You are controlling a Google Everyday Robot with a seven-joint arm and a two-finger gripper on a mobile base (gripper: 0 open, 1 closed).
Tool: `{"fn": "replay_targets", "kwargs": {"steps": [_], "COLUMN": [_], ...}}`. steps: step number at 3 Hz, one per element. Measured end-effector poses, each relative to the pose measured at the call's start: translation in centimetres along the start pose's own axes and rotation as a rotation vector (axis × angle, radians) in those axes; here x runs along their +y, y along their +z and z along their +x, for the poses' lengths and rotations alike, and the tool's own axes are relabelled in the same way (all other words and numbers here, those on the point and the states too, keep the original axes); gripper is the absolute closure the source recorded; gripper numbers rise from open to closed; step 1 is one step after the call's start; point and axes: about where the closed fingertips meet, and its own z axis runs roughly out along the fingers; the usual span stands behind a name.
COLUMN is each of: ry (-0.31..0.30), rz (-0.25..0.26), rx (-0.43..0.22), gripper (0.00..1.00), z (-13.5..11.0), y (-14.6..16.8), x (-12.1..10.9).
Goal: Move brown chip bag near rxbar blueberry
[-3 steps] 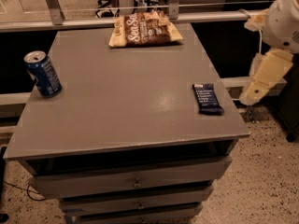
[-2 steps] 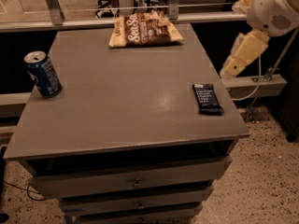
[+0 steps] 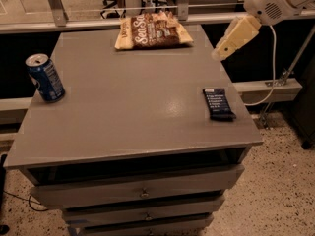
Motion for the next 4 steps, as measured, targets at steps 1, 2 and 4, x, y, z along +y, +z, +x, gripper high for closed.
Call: {"fn": "replay_targets", "kwargs": {"steps": [1,2,4], "ry": [0.001,0.051,0.258], "rz": [0.001,0.04,0.165], "rx": [-0.001,-0.028,-0.214], "gripper": [0.0,0.0,0.0], "z": [0.0,0.6,1.4], "y": [0.0,1.4,11.3], "x": [0.0,-0.6,-7.2]}}
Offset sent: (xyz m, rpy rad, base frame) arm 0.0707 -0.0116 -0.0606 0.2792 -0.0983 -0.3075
